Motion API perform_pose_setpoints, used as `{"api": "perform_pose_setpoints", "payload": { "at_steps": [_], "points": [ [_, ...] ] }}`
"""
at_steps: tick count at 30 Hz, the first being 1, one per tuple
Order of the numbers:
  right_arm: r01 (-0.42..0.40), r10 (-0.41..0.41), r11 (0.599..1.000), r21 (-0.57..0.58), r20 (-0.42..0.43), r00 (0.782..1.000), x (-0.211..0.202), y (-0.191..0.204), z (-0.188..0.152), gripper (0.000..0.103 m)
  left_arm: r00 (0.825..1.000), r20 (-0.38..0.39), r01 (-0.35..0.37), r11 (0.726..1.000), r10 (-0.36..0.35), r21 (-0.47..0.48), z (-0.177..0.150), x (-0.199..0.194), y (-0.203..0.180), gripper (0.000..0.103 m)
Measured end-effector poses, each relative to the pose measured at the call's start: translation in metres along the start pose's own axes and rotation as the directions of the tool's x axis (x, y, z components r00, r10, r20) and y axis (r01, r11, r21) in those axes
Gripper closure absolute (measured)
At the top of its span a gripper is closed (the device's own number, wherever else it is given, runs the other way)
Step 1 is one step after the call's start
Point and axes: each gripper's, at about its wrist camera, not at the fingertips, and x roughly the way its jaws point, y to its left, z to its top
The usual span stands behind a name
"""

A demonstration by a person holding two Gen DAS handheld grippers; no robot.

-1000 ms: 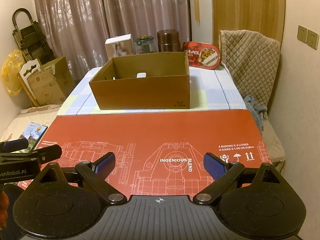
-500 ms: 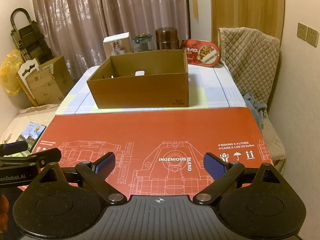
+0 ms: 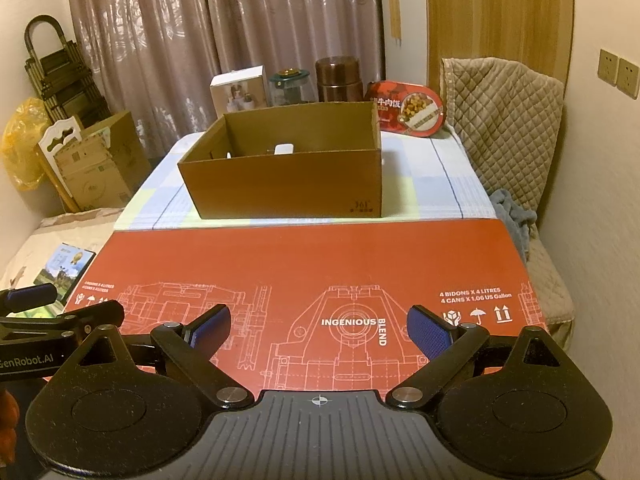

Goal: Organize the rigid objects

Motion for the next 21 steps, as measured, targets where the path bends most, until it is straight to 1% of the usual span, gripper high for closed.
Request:
{"api": "perform_pose_setpoints", "payload": {
  "at_steps": [21],
  "points": [
    [0.0,0.0,1.0,0.0,-0.004,1.0,0.0012,0.0004,-0.0005,0.011,1.0,-0.003,0.003,1.0,-0.003,0.001,-0.0018,0.0002,0.0009,0.001]
  ]
}}
